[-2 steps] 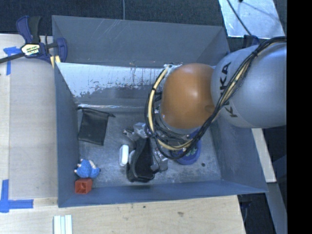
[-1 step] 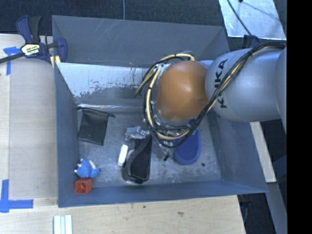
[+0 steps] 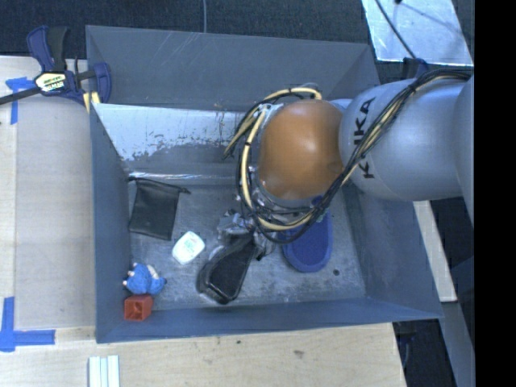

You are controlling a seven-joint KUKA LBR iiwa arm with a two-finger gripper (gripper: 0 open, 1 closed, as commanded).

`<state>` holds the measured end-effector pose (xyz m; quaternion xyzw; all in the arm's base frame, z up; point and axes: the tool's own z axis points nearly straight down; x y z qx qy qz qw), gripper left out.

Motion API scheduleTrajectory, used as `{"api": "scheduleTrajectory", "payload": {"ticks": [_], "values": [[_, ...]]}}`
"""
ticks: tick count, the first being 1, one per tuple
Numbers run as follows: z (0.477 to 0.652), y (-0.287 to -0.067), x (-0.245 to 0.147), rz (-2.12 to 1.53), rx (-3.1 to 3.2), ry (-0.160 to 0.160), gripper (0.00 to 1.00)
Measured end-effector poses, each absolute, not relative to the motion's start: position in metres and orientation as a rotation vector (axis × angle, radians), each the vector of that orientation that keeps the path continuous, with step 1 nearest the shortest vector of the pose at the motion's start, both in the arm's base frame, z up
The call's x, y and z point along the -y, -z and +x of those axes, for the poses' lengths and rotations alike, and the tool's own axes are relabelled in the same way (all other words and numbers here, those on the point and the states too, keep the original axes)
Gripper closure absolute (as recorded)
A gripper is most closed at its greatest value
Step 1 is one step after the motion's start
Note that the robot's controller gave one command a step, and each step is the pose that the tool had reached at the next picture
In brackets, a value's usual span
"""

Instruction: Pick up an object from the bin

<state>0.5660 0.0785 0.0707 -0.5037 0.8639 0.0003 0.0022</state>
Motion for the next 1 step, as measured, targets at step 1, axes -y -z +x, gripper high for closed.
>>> {"api": "scheduleTrajectory", "payload": {"ticks": [1], "values": [[0.5673, -0.2147, -0.0825, -1.599, -2.697, 0.004, 1.0]]}}
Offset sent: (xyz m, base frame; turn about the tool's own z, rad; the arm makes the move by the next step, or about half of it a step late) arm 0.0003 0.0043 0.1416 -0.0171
